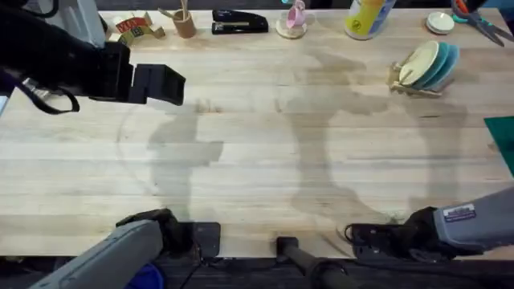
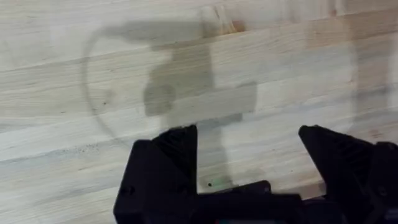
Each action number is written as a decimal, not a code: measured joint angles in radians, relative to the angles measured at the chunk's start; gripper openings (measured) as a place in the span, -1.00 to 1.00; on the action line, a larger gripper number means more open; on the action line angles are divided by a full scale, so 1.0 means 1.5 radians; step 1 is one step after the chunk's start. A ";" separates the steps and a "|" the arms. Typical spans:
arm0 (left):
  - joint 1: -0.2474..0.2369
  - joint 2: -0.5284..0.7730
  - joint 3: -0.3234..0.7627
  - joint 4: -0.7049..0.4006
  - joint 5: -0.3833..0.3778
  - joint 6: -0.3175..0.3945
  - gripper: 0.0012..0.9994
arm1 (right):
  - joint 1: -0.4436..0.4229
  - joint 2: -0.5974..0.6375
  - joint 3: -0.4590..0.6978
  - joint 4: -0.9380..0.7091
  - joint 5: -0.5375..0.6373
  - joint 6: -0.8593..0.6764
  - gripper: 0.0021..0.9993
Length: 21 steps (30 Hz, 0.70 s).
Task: Pick up the plates from the table one by one and place each into a slot on the dish rack.
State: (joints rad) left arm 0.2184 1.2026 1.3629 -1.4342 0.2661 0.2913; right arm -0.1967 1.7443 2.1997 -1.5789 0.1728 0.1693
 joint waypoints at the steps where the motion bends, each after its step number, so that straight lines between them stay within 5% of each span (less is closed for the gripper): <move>1: 0.000 0.000 0.000 0.001 0.000 0.000 0.99 | 0.000 -0.010 0.001 -0.006 -0.008 -0.004 0.99; 21: 0.000 0.000 0.000 0.001 0.000 0.000 0.99 | 0.000 -0.204 0.002 -0.026 -0.128 -0.069 0.99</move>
State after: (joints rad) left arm 0.2184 1.2026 1.3632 -1.4322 0.2661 0.2913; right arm -0.1967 1.4386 2.2024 -1.6173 -0.0198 0.0663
